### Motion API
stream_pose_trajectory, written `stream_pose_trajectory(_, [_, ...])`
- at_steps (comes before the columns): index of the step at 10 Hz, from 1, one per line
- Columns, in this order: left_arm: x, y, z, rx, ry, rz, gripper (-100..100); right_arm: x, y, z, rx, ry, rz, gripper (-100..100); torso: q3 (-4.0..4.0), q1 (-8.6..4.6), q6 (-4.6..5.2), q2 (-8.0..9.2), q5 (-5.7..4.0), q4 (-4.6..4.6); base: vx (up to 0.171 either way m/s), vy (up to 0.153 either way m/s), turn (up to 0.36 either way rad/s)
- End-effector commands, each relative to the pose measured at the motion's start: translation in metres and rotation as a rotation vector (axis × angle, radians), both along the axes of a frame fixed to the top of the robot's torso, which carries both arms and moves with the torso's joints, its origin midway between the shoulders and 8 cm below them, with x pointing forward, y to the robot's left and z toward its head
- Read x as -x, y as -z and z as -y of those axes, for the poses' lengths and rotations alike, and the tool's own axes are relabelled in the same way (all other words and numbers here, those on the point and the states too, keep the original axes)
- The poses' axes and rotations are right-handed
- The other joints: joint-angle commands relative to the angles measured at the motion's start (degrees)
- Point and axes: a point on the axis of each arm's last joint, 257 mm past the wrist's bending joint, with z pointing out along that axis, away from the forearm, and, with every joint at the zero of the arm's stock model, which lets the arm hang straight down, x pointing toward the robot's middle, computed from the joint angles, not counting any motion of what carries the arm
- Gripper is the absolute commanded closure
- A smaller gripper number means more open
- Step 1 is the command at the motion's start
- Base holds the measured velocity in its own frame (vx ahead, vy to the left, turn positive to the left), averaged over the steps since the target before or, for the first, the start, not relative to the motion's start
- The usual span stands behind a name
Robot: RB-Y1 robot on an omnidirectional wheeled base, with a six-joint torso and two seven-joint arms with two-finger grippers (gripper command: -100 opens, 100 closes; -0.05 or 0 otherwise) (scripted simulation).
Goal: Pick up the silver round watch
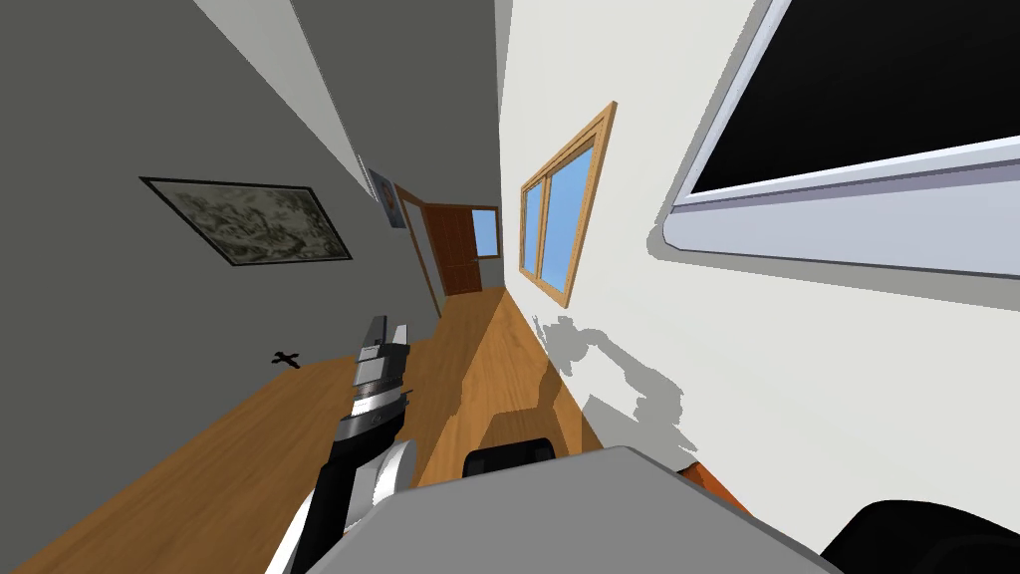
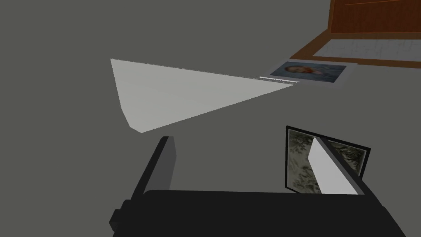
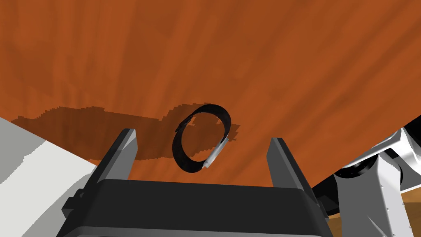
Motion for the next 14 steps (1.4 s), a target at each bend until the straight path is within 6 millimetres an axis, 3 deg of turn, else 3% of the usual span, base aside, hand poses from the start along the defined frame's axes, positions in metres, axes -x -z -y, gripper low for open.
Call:
stream_pose_trajectory(1, [0.000,0.000,0.000,0.000,0.000,0.000,0,-0.002,0.010,-0.008,0.001,0.011,0.005,-100,0.00,0.00,0.00,0.00,0.00,0.00,-0.025,-0.037,0.058])
stream_pose_trajectory(5, [0.000,0.000,0.000,0.000,0.000,0.000,0,-0.006,0.020,-0.017,0.000,0.020,0.009,-100,0.12,-0.20,0.00,0.20,-0.05,0.05,-0.031,-0.045,0.047])
stream_pose_trajectory(6, [0.000,0.000,0.000,0.000,0.000,0.000,0,-0.006,0.020,-0.018,0.001,0.020,0.009,100,0.09,-0.11,0.01,0.15,-0.03,0.04,0.000,0.000,0.000])
stream_pose_trajectory(10, [0.000,0.000,0.000,0.000,0.000,0.000,0,-0.004,0.020,-0.018,0.001,0.005,0.001,100,0.15,0.02,0.22,0.16,0.01,0.13,0.000,-0.001,0.012])
stream_pose_trajectory(11, [0.000,0.000,0.000,0.000,0.000,0.000,0,-0.004,0.020,-0.018,0.000,0.002,0.001,0,0.17,0.04,0.27,0.19,0.03,0.15,0.000,0.000,0.000])
stream_pose_trajectory(12, [0.000,0.000,0.000,0.000,0.000,0.000,0,-0.002,0.008,-0.006,0.001,0.008,0.004,100,0.19,0.05,0.28,0.21,0.04,0.17,0.045,0.045,-0.141])
stream_pose_trajectory(14, [0.000,0.000,0.000,0.000,0.000,0.000,0,-0.001,0.005,-0.004,0.000,0.005,0.002,100,0.15,0.34,0.27,0.12,0.11,0.17,0.035,0.059,-0.060])
